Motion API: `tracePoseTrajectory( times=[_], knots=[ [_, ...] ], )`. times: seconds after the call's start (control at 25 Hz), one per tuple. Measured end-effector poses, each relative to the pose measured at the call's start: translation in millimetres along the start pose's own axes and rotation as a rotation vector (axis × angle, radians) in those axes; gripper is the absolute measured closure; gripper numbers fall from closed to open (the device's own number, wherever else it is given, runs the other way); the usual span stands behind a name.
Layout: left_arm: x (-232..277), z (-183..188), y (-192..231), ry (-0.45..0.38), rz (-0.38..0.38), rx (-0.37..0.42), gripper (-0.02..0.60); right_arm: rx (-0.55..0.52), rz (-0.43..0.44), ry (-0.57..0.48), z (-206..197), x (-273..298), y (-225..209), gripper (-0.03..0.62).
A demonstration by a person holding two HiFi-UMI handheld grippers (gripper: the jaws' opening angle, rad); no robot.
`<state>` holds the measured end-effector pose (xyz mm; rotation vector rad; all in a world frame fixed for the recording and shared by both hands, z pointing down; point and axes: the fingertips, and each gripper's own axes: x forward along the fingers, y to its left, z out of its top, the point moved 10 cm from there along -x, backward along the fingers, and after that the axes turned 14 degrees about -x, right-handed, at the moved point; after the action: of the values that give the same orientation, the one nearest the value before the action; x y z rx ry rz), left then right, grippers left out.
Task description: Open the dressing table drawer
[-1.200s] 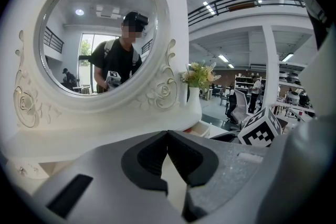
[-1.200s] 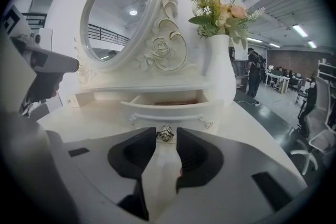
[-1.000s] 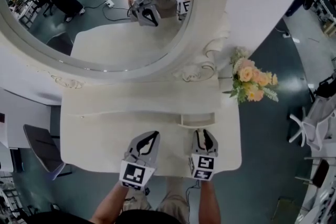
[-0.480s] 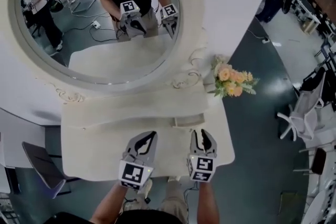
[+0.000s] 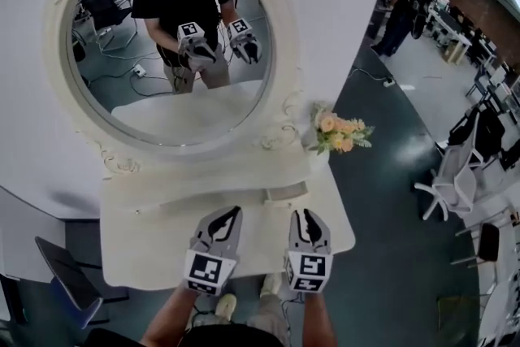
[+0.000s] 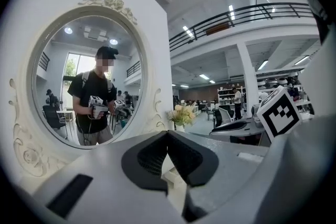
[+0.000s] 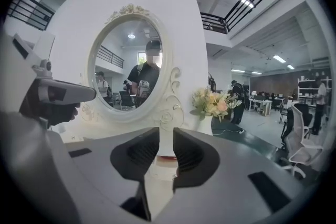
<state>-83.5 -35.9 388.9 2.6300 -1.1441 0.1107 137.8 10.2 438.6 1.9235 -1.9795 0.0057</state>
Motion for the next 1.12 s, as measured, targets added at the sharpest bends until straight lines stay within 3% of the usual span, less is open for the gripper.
tracePoseTrajectory(
  times=[0.68,1.12],
  knots=[
    [-75.7,12.3,-6.8,-0.060,-0.084,0.053,0.578,-0.036,-0.086,-0.109,43.6,-93.5,48.3,0.572],
    [-93.3,8.6,-2.6,-0.057,-0.103,0.046,0.578,-0.041,-0.109,-0.118,48.2,-112.6,66.9,0.595]
  ],
)
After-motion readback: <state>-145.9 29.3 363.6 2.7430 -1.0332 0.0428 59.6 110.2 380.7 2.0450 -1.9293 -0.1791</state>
